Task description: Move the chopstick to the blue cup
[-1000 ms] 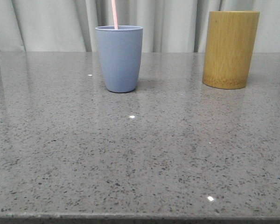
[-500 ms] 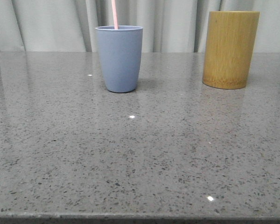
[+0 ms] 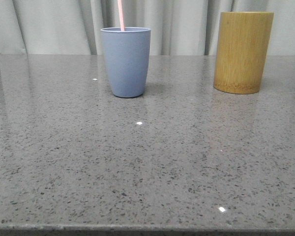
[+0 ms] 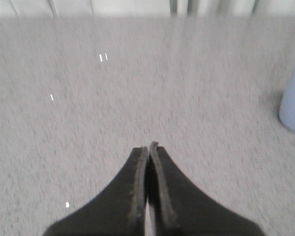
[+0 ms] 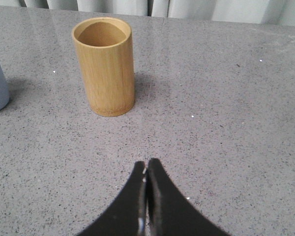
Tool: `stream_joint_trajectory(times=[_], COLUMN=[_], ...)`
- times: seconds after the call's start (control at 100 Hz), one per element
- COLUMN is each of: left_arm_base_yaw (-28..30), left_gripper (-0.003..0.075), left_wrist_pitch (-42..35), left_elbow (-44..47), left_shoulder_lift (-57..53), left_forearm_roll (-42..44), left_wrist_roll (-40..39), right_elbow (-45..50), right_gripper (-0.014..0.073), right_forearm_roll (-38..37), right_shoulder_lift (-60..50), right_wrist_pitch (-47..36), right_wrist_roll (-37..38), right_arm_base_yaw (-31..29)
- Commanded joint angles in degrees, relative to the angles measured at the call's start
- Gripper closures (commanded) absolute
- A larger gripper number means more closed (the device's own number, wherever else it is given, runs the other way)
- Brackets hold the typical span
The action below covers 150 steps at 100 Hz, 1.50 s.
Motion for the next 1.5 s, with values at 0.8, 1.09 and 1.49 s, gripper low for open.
stream_joint_trajectory(times=[0.8,1.09,1.49], left_arm_base_yaw=[0.16,0.16,0.16], left_gripper=[0.0739,0.0739,0.0739], left_wrist_pitch=[-26.05,-26.28,-26.54], left_elbow=[36.48,36.48,36.48], left_shoulder_lift=[-33.16,-33.16,-33.16], left_forearm_roll=[10.88,11.03,11.03], left_wrist_roll=[-6.25,-6.48,-6.48], right_elbow=[-1.41,-1.41,-1.41], right_gripper=[0.0662,0.0662,0.0662], right_forearm_roll=[-0.81,-0.81,-0.81], right_shoulder_lift=[0.05,0.05,0.05], right_wrist_pitch=[-4.16,-4.16,-4.16], right_wrist_roll=[-0.59,-0.59,-0.59], right_arm_base_yaw=[-0.35,-0.35,-0.35])
